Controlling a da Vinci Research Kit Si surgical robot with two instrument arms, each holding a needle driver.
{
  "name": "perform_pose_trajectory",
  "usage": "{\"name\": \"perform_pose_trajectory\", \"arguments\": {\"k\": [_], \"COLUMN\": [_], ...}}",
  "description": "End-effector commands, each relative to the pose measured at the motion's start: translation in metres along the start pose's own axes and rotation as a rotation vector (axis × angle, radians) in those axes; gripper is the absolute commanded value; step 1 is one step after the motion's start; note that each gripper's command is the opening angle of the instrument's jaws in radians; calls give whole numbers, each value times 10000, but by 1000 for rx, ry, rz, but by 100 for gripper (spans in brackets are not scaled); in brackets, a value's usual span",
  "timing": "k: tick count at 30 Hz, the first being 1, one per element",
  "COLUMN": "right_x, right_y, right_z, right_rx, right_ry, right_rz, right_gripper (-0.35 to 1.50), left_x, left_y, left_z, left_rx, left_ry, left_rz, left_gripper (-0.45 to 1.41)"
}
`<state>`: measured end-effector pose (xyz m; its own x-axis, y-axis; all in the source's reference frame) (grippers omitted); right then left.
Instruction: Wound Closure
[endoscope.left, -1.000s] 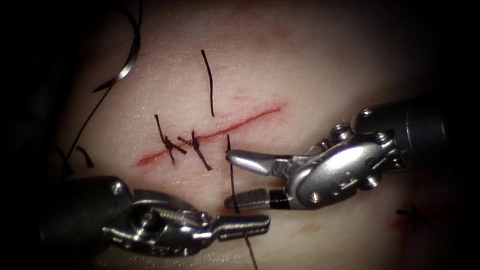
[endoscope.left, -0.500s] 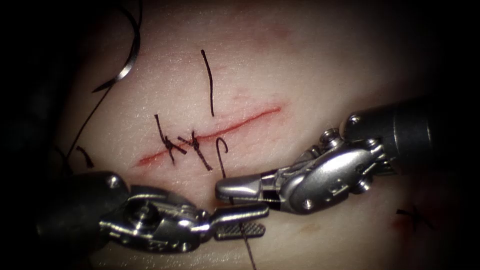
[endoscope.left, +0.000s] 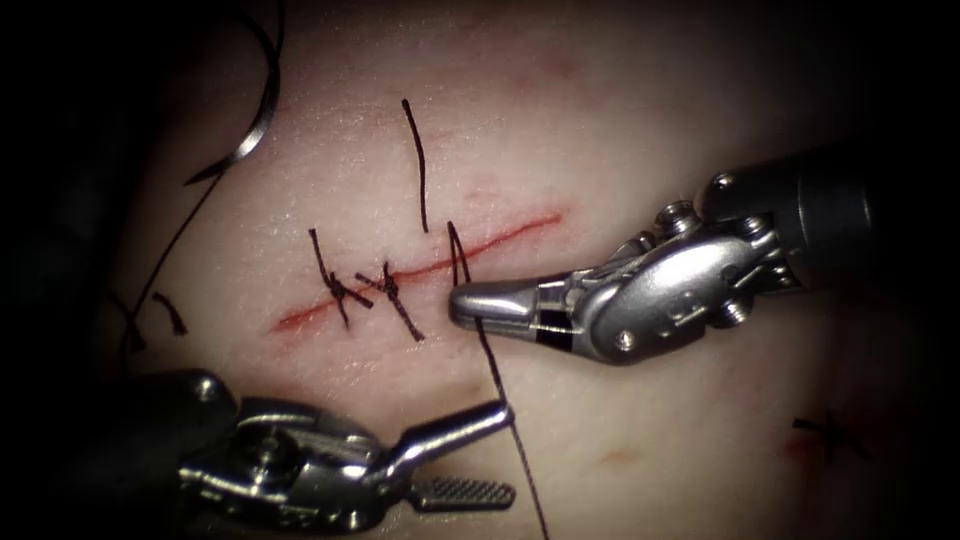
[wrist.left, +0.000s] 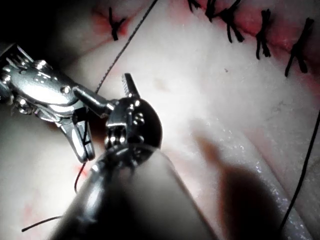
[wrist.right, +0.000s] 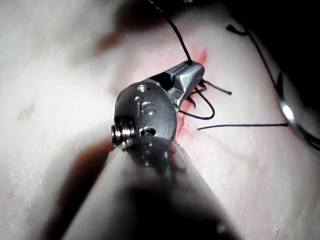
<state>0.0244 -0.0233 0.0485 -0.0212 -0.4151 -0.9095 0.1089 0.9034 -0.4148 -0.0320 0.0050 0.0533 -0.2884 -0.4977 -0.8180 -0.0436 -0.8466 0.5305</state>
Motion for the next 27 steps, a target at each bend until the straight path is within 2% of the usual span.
{"name": "perform_pose_trajectory", "arguments": {"k": [1, 4, 5, 13, 16, 18, 20, 27], "right_x": [-12, -24, -28, -57, -67, -72, -74, -76], "right_y": [4, 13, 15, 25, 29, 31, 32, 34], "right_z": [3, -3, -4, -8, -7, -5, -2, 4], "right_rx": [-11, -25, -27, -37, -42, -45, -47, -51], "right_ry": [5, 0, -6, -36, -48, -52, -55, -59], "right_rz": [20, 59, 67, 120, 135, 148, 154, 160], "right_gripper": [-35, -35, -35, -35, -35, -35, -35, -35], "left_x": [-9, -23, -25, -33, -33, -33, -31, -22], "left_y": [6, 18, 20, 22, 22, 22, 22, 22], "left_z": [13, 26, 28, 35, 40, 44, 46, 52], "left_rx": [4, 10, 11, 20, 30, 32, 39, 68], "left_ry": [-15, -28, -31, -39, -42, -40, -37, -27], "left_rz": [21, 37, 40, 45, 46, 46, 47, 49], "left_gripper": [62, 57, 62, 57, 61, 59, 69, 62]}}
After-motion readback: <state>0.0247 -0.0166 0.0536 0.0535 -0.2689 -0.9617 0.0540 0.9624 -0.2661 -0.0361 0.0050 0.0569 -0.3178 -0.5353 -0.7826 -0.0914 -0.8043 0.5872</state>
